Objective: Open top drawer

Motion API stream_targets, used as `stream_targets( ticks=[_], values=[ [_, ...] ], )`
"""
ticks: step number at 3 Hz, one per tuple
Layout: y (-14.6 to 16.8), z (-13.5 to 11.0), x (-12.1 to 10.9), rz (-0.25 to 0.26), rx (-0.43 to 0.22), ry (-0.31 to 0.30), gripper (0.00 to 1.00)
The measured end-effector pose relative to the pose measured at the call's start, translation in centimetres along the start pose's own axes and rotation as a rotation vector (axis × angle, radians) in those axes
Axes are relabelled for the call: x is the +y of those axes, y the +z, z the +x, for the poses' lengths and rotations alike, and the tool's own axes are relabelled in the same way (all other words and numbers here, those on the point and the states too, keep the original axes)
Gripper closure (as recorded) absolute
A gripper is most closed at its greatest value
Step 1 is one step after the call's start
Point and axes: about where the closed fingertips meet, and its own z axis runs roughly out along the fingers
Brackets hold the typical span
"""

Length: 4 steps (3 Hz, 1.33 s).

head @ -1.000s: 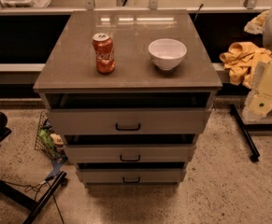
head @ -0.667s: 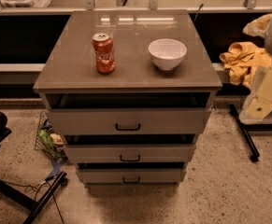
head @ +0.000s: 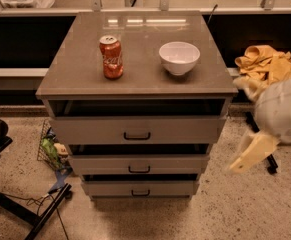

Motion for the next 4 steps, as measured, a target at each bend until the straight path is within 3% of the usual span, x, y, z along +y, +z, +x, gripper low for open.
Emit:
stream_targets(
  ticks=[1,2,3,4],
  values=[
    [5.0,1.2,0.9,0.036,-0.097,-0.011,0.00],
    [10.0,2.0,0.8,0.080,-0.138,-0.020,0.00],
    [10.0,2.0,0.8,0.079,-0.138,-0.021,0.00],
    [13.3,1.6,1.1,0.066,-0.138,-0.016,0.00]
  ],
)
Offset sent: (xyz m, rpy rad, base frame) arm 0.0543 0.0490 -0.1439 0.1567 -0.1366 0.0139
